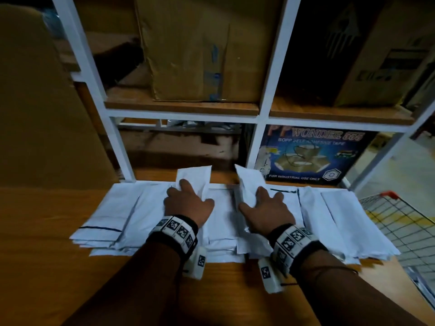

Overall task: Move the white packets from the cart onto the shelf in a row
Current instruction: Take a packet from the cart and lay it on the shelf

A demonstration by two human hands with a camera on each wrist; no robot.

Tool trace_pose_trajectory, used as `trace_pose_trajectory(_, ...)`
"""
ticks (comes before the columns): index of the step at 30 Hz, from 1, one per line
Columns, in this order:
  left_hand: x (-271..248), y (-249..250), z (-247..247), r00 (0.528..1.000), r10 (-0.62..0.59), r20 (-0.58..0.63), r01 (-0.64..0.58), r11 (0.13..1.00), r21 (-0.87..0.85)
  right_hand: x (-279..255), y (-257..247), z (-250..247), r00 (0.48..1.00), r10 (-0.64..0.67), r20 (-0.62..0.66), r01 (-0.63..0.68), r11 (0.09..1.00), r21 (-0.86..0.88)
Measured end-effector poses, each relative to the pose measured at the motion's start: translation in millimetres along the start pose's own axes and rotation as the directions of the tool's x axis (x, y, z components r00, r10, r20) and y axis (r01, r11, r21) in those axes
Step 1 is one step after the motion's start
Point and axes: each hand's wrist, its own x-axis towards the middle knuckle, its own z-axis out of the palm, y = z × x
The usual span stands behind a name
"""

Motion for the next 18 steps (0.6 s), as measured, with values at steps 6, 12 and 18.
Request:
trace_pose_trajectory(6, 24.8, -17.0, 13.2, 0.999, -0.034, 0.030, 0.029, 0.989, 0.144, 5.9, -65.5, 36.7, 0.996, -0.070, 0.048, 0.076, 0.988, -0.132)
trace_pose_trajectory(12, 28.5, -38.4, 23.1, 0.996, 0.009, 0.089, -0.037, 0.951, 0.306, 12.7, -67.2, 71.1, 0.994, -0.074, 0.075, 0.091, 0.961, -0.260)
trace_pose_trajectory(18, 17.7, -44.3, 20.3, 0.985, 0.104, 0.137, -0.149, 0.917, 0.371, 8.6, -67.5, 73.1, 0.992, -0.117, 0.049, 0.127, 0.943, -0.307)
